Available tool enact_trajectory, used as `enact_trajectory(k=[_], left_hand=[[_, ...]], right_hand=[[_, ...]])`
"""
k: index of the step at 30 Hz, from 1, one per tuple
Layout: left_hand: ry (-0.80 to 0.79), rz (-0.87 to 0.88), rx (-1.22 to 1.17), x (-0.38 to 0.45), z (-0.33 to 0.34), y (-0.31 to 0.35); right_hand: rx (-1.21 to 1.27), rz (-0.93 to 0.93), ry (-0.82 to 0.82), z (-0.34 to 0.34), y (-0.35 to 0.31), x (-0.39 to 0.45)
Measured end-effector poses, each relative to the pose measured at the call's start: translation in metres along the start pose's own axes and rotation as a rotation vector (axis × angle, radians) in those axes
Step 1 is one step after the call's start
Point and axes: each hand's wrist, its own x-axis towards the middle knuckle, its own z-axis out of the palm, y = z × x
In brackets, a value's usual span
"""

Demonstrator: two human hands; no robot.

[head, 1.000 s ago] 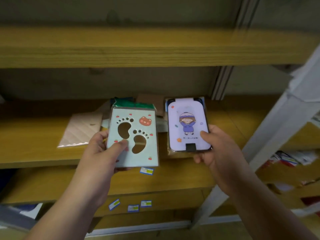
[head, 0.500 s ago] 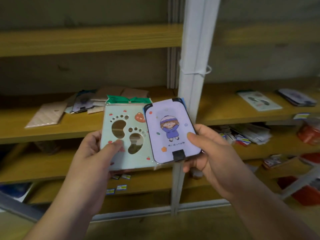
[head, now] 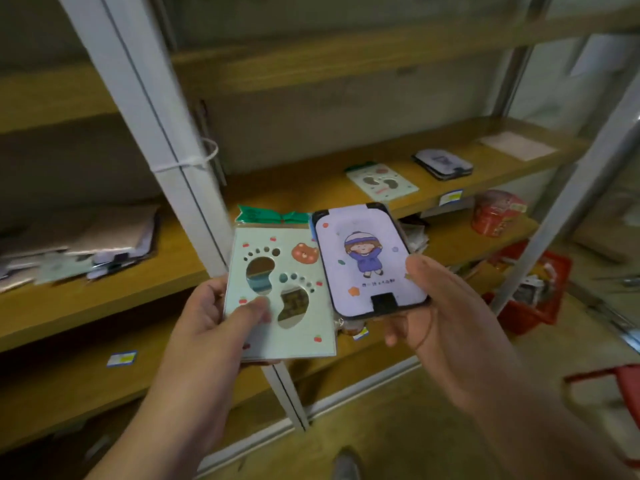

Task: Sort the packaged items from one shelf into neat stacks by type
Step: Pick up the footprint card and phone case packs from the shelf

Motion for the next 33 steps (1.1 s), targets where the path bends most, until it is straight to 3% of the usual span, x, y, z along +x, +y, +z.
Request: enact_trajectory(k=[4,13,20,28,31,33], left_hand=[[-0.031,-0.024,-0.016,0.035,0.045,-0.011],[-0.128,-0.063,-0.084,0.136,0.139,-0.021],[-0.118,-0.086,-0.029,0.214,0.195,-0.019],[-0.108,-0.009,0.195,0.274,0.264,-0.017],[-0.075,0.036,0.290,0.280,0.281,-0.018],[-0.006,0.119,0.473,0.282,0.288,-0.019]], right_hand=[[-0.007,-0.014,0.125,-0.040,-0.016,0.016],[-0.122,-0.013,0.198,-0.116,-0.073,0.097],[-0.100,-0.012,0.315,-0.155,-0.096,0.161],[-0.071,0.063,0.347,-0.199,-0.115,0.205],[-0.092,0.085,0.273,-0.217,-0.126,0.219],[-0.116,0.108,0.219,-0.229,-0.136,0.228]])
